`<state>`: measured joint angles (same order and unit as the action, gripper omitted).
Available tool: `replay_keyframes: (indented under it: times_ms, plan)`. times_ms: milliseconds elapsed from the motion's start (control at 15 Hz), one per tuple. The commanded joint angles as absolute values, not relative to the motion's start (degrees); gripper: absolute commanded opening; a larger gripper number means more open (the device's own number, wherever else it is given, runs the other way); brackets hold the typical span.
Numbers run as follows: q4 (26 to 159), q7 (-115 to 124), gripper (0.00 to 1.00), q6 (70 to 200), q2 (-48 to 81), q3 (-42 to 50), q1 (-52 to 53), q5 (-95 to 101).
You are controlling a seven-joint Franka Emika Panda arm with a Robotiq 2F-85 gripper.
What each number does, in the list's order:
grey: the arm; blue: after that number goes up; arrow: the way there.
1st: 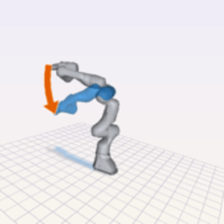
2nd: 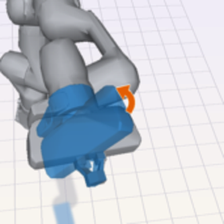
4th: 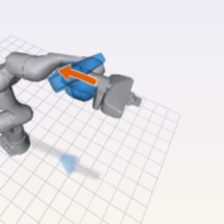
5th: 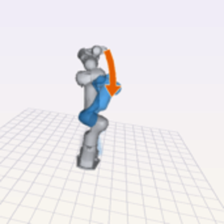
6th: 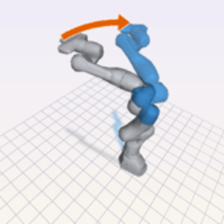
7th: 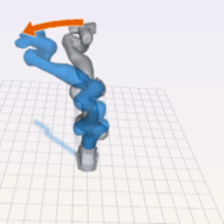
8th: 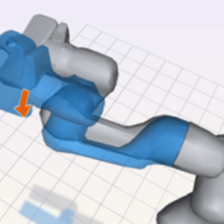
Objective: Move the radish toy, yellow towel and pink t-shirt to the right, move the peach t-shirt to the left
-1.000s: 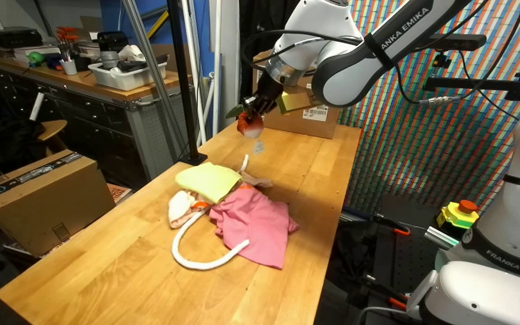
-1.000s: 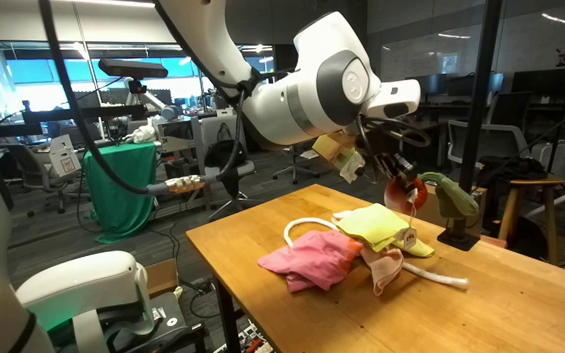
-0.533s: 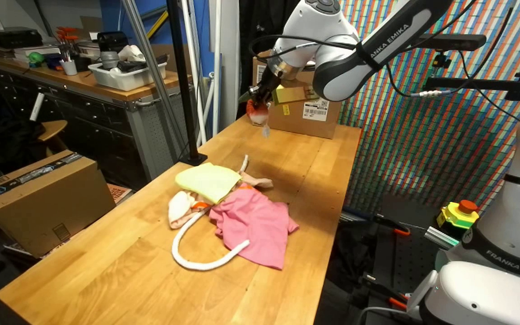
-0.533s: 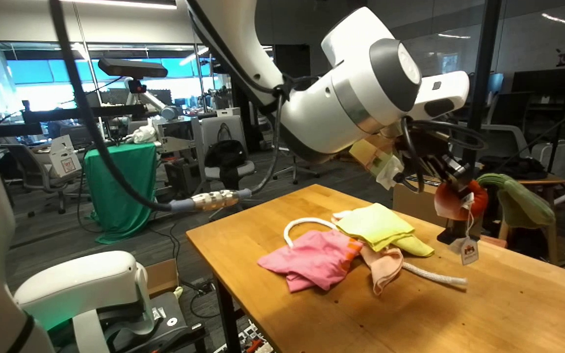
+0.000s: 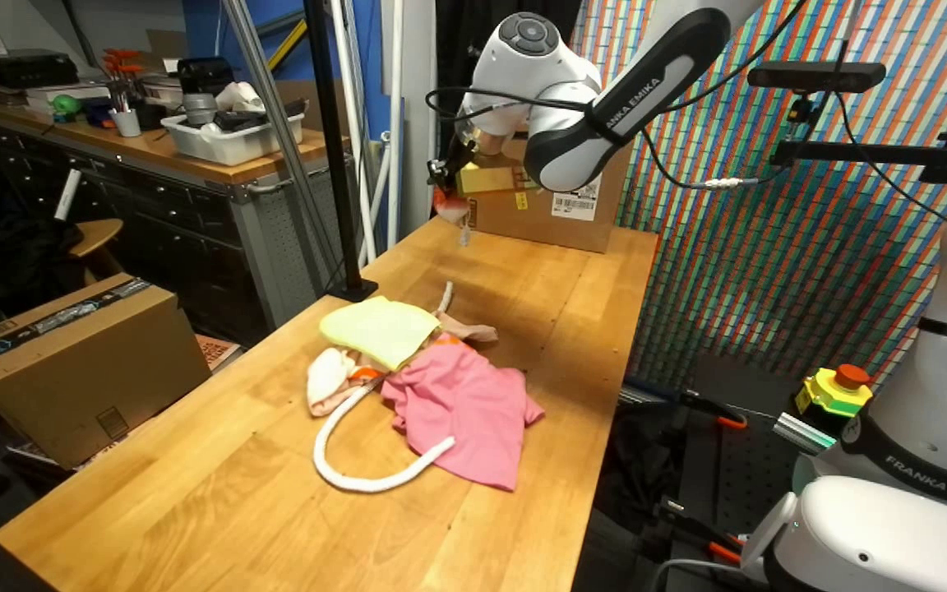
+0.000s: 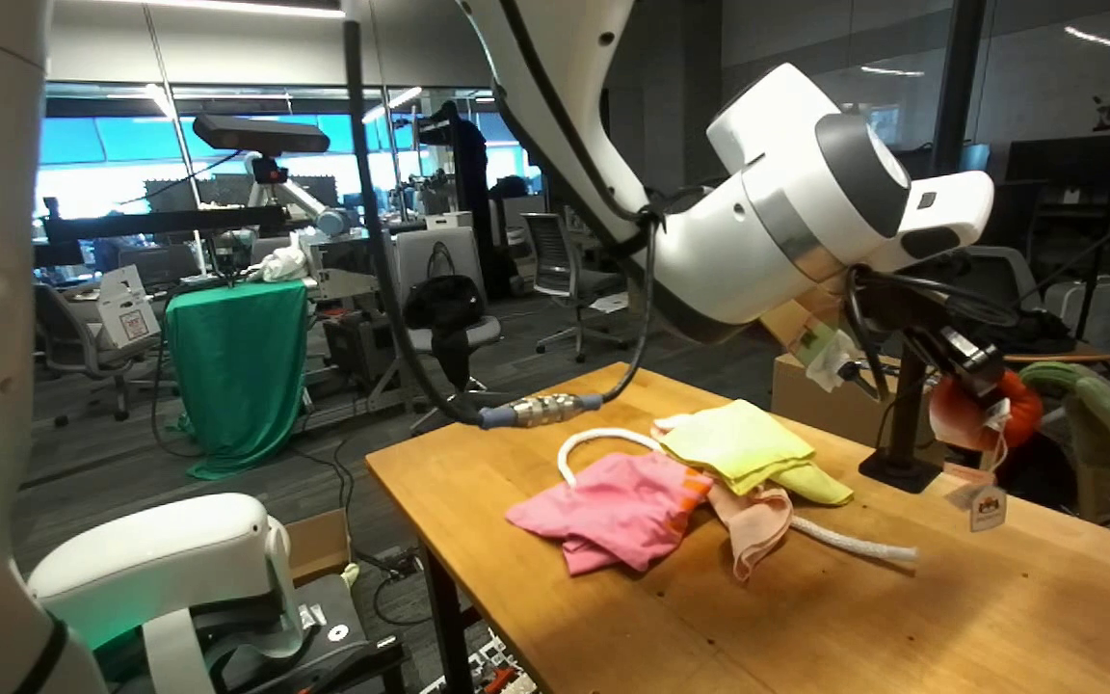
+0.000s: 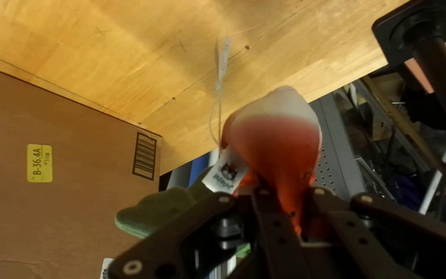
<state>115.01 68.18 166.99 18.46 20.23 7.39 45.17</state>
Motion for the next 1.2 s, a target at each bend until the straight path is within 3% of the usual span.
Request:
replay_keyframes:
  times_ms: [0, 1133]
  plan:
    - [105.11, 71.49, 0.09, 162.98, 25.47, 21.68, 7.42, 43.93]
    - [80.93, 75.16, 0.09, 142.92, 42.16, 22.18, 3.66, 35.99]
